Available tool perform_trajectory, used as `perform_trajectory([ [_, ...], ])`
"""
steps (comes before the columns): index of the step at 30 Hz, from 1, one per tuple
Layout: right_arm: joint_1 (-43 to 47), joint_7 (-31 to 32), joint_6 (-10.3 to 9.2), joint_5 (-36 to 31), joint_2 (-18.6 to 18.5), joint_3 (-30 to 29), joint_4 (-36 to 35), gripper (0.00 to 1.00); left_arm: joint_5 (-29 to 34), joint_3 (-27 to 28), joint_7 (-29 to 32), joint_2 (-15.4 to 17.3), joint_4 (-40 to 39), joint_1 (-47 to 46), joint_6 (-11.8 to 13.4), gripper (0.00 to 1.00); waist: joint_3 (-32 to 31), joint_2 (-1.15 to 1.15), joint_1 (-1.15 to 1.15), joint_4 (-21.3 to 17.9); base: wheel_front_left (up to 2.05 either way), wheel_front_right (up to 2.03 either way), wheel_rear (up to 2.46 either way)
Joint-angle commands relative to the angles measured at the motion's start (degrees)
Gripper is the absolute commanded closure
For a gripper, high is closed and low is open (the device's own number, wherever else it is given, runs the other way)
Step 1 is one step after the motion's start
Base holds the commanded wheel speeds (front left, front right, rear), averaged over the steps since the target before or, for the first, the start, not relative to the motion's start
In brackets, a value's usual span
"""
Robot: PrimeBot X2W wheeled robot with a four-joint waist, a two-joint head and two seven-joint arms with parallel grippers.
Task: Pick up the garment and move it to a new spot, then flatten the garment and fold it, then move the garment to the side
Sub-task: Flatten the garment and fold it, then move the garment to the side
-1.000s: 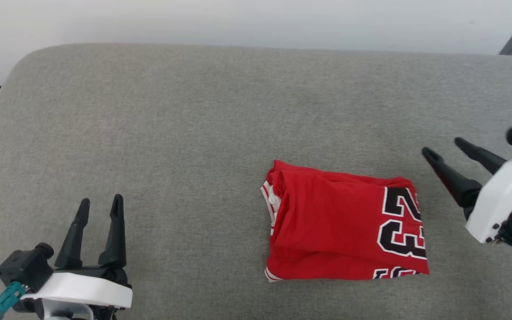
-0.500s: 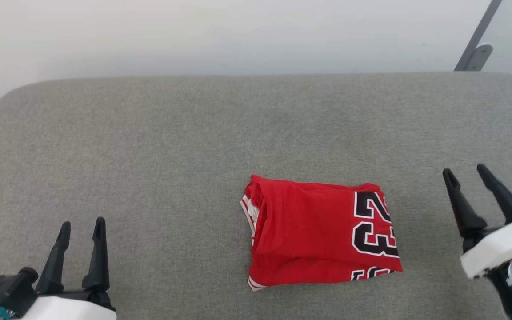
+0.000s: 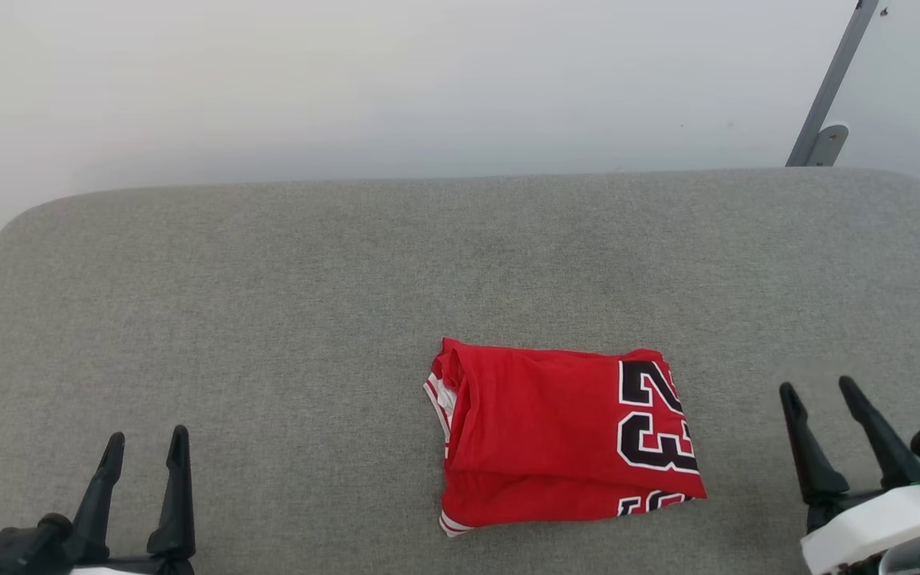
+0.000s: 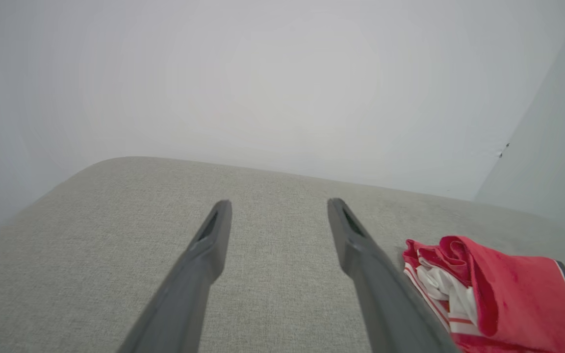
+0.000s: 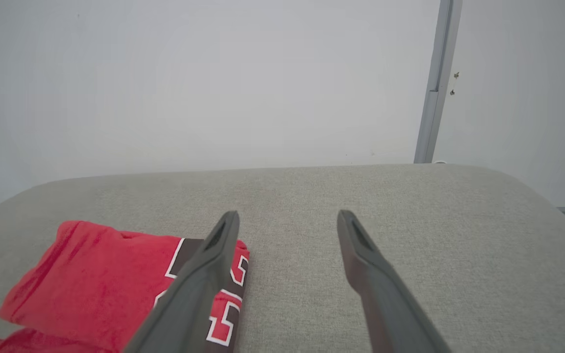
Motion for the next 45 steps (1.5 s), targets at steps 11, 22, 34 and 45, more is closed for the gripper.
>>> perform_trajectory([
  [11, 0.96, -2.99, 0.0, -0.85, 0.88, 2.17, 1.94, 0.0, 2.22, -0.49, -0.25, -0.93, -0.26, 1.59, -0.14, 0.0, -0.91, -0.01, 0.0, 0.12, 0.0, 0.0, 0.0],
  [22, -0.24, -3.44, 0.0, -0.73, 0.7, 3.73, 1.73, 0.0, 2.43, -1.12, -0.25, -1.03, 0.11, 0.48, -0.15, 0.0, -0.61, -0.01, 0.0, 0.22, 0.0, 0.0, 0.0],
  [34, -8.76, 13.74, 0.0, 8.53, -4.4, 9.71, 4.45, 0.0, 0.98, -1.09, -0.25, -0.86, 0.27, -0.69, -0.15, 0.0, 1.07, -0.01, 0.0, 2.66, 0.0, 0.0, 0.0],
  [45, -17.53, 40.7, 0.0, 16.92, -11.29, 15.42, 8.59, 0.0, 0.8, -3.72, -0.25, -1.66, 1.18, -4.44, -0.15, 0.0, 6.15, -0.01, 0.0, 8.61, 0.0, 0.0, 0.0],
])
